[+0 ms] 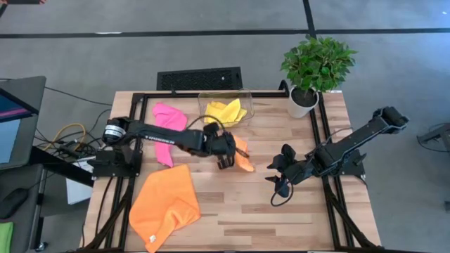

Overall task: Fold microfiber towels
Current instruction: Put the folded right orange towel into the transparent bin

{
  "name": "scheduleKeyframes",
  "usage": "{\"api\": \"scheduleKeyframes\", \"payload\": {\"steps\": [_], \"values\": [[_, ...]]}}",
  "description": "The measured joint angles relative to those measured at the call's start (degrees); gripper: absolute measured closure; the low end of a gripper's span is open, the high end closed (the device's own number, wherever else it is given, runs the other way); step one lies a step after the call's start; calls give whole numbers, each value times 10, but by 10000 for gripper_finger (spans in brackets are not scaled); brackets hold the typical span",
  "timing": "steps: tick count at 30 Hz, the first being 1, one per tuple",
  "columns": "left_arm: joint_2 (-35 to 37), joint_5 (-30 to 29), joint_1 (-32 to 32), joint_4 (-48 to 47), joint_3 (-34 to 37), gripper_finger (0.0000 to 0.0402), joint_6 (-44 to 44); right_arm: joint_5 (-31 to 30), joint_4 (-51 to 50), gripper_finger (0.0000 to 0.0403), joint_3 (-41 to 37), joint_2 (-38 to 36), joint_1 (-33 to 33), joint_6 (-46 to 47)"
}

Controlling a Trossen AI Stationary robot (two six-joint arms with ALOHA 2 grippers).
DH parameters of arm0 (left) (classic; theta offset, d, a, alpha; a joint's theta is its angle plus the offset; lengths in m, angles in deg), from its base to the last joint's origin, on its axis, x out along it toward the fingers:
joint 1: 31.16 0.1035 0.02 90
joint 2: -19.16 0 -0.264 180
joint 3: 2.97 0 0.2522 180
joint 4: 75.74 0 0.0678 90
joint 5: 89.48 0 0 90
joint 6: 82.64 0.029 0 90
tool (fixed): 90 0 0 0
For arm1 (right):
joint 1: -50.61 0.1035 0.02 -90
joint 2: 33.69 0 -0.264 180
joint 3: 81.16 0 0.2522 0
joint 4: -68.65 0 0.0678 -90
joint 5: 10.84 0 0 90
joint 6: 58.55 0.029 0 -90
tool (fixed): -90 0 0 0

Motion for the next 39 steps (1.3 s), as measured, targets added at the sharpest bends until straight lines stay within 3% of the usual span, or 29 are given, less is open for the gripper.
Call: {"api": "scheduleKeyframes", "payload": {"steps": [12,22,29,39], "values": [[10,11,116,-6,-4,401,3,-3,0,154,0,0,0,-1],[13,20,206,-28,-78,401,5,-4,-7,154,0,0,0,-1],[13,74,277,-24,-87,401,-13,-5,-7,154,0,0,0,-14],[-34,115,308,3,-87,401,12,-5,-5,154,0,0,-2,-14]]}}
